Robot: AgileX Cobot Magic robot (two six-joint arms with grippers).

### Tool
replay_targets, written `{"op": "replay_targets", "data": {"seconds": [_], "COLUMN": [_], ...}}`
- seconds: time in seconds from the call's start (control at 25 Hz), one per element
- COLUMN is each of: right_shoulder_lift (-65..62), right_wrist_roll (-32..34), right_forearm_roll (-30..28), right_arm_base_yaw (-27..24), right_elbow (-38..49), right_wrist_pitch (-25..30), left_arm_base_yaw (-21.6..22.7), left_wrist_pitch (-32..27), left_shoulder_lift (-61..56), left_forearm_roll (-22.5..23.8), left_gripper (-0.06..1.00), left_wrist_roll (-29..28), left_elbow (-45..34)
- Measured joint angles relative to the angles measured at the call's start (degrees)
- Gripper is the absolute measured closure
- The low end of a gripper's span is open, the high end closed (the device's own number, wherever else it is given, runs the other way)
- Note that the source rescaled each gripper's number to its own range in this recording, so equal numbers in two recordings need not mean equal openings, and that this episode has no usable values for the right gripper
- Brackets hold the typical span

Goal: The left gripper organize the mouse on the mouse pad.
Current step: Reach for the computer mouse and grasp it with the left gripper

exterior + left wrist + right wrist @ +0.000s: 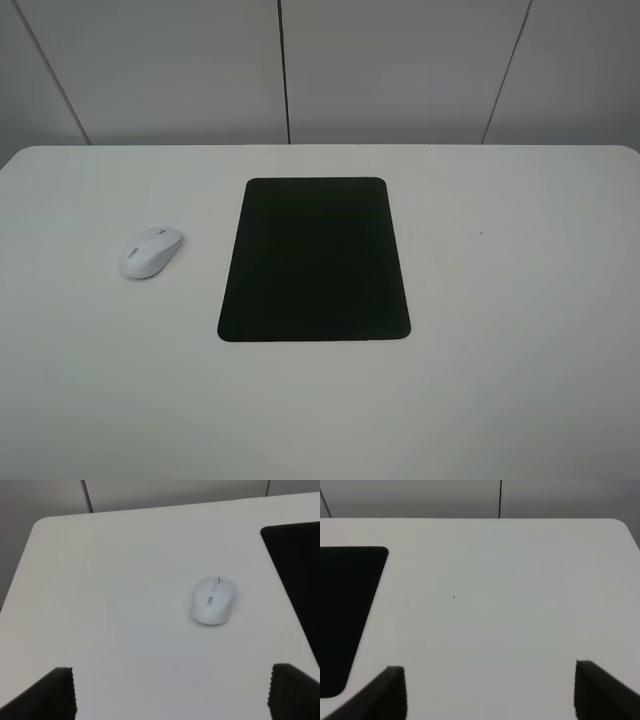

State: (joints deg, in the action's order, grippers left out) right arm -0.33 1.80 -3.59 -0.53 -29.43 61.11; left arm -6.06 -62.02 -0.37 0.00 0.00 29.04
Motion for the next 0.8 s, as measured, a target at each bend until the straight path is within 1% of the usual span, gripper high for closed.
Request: {"op": "replay_targets", "data": {"seconds": [0.8], "right_shoulder_lift": [0.0], "right_wrist_roll": [0.0], "right_forearm_roll": [0.1], "right_arm_base_yaw": [0.0], "right_elbow": [0.0], "right_wrist_pitch": [0.0], "left_arm_base_yaw": [0.0], "left_wrist_pitch": [0.0], "left_shoulder_lift": [0.0], "left_forearm_roll": [0.0], "left_gripper": [-0.06], "left_wrist_roll": [0.0], "left_elbow": [0.0]}}
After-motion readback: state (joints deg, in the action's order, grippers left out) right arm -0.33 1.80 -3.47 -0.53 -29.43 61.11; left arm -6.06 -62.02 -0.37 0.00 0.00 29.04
